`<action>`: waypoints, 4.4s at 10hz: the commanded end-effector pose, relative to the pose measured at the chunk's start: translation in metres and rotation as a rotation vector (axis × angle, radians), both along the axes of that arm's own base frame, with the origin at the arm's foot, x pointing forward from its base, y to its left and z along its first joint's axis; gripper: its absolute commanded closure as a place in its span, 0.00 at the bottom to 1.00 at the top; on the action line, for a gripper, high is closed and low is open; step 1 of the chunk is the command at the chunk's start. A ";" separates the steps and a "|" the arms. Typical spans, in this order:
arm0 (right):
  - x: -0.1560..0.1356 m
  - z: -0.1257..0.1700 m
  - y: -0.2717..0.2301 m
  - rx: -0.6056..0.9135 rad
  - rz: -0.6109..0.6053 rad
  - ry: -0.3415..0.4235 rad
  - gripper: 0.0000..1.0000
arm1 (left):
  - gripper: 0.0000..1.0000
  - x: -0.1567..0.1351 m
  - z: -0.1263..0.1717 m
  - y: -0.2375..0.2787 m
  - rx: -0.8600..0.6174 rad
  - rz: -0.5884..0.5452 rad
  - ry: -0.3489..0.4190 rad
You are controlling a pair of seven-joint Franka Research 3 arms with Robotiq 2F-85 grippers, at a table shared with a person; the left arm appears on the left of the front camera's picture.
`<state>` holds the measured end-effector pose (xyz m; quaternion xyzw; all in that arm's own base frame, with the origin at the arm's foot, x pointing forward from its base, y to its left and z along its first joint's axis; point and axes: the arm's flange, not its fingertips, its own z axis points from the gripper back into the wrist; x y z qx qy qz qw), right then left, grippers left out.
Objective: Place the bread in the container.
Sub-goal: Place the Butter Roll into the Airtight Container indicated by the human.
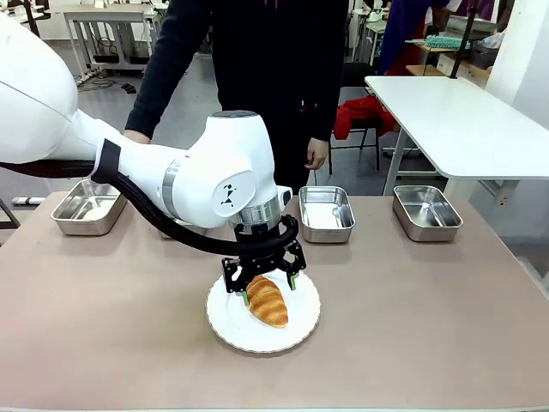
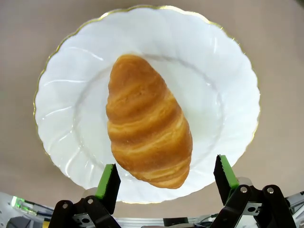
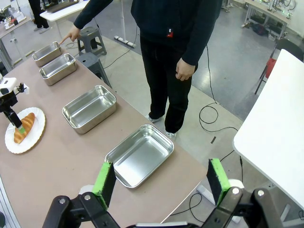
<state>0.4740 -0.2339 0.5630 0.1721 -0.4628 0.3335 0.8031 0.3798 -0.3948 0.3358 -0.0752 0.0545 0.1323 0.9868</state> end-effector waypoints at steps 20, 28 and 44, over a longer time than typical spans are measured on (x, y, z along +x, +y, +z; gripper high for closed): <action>0.000 0.002 0.001 0.001 0.002 -0.005 0.00 | 0.54 0.011 -0.024 0.006 0.053 0.040 -0.049; 0.000 0.002 0.001 0.001 0.002 -0.005 0.00 | 0.62 0.065 0.148 0.230 -0.016 -0.362 -0.294; 0.000 0.002 0.001 0.001 0.002 -0.005 0.00 | 0.62 0.209 0.093 0.410 0.008 -0.664 -0.199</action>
